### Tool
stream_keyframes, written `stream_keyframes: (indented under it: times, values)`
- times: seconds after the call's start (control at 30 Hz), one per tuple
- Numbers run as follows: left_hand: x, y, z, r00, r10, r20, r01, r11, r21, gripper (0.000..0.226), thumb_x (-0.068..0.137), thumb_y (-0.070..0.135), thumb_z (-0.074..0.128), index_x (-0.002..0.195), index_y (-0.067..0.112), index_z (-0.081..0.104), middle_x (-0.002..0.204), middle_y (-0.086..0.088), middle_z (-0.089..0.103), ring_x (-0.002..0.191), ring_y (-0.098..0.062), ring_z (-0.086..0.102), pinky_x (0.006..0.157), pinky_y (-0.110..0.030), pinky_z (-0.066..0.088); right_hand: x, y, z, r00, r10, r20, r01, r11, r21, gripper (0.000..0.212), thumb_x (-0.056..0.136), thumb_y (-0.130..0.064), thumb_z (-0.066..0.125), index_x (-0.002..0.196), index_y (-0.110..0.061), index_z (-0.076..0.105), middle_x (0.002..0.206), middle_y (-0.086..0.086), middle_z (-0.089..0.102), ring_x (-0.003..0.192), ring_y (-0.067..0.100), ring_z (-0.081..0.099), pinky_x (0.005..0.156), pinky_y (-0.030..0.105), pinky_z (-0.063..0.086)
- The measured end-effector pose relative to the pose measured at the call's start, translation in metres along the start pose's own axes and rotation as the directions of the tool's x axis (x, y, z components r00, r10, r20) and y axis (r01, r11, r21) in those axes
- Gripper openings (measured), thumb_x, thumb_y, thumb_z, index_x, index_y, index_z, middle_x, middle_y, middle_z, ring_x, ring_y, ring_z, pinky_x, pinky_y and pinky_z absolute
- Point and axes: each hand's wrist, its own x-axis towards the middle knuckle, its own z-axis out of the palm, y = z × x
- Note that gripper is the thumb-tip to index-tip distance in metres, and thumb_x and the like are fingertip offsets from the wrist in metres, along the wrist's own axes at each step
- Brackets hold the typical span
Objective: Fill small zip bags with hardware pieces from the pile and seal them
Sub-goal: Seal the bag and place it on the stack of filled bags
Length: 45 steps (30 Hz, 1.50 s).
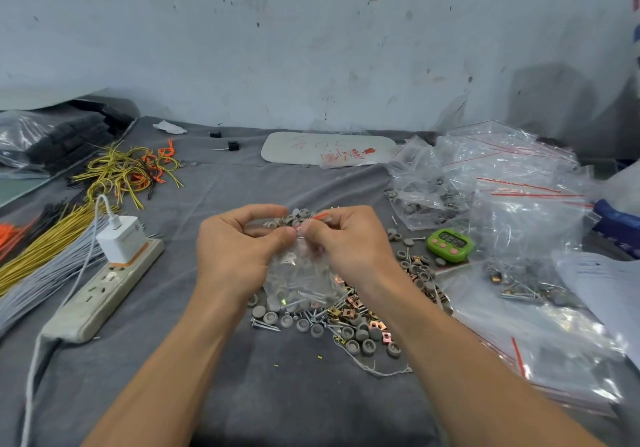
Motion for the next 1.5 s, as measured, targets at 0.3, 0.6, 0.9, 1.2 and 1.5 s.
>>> stream_keyframes:
  times: [0.3,0.6,0.9,1.2,1.5]
  values:
    - [0.001,0.004,0.014,0.997,0.044,0.066,-0.039,0.996,-0.08,0.028,0.065,0.014,0.088,0.091,0.016,0.079,0.079,-0.003,0.078,0.069,-0.007,0.07,0.063,-0.014,0.052,-0.014,0.002,-0.037,0.999,0.048,-0.003,-0.048,0.994,-0.097,0.031,0.095,-0.02,0.065,0.067,-0.018,0.078,0.069,0.003,0.075,0.056,0.012,0.06,0.058,0.028,0.049]
    - [0.007,0.017,0.084,0.994,0.013,0.107,-0.004,0.996,-0.084,0.017,0.073,0.007,0.086,0.08,0.022,0.082,0.074,-0.005,0.077,0.063,-0.01,0.07,0.058,-0.019,0.054,-0.024,0.006,-0.098,0.997,0.072,-0.007,-0.072,0.972,-0.222,0.023,0.096,-0.02,0.067,0.076,-0.024,0.079,0.073,-0.002,0.077,0.066,0.009,0.07,0.07,0.036,0.058]
    - [0.018,0.016,0.226,0.949,0.053,0.312,-0.092,0.99,0.111,0.044,0.088,0.023,0.078,0.131,0.024,0.065,0.117,0.017,0.069,0.098,0.003,0.066,0.08,-0.009,0.047,-0.013,0.047,-0.233,0.848,0.164,-0.504,-0.244,0.965,-0.097,0.013,0.092,-0.021,0.072,0.082,-0.015,0.077,0.086,0.005,0.078,0.073,0.018,0.065,0.069,0.032,0.05]
    - [-0.026,-0.057,0.249,0.614,0.051,0.788,-0.727,0.424,0.539,0.042,0.099,0.033,0.051,0.141,0.033,0.054,0.153,0.006,0.045,0.146,-0.02,0.032,0.118,-0.035,0.027,-0.023,0.055,-0.241,0.951,0.009,-0.31,-0.222,0.718,-0.66,0.013,0.085,-0.021,0.069,0.089,-0.025,0.08,0.083,-0.007,0.078,0.081,0.013,0.071,0.077,0.028,0.056]
    - [-0.083,-0.083,0.211,0.609,0.031,0.793,-0.742,0.378,0.555,0.067,0.093,0.058,0.02,0.156,0.036,0.027,0.169,0.005,0.016,0.155,-0.015,0.006,0.122,-0.033,-0.006,-0.051,0.064,-0.24,0.968,0.134,-0.211,-0.244,0.69,-0.681,0.032,0.087,-0.017,0.069,0.115,-0.028,0.077,0.118,-0.009,0.075,0.11,0.013,0.068,0.094,0.019,0.048]
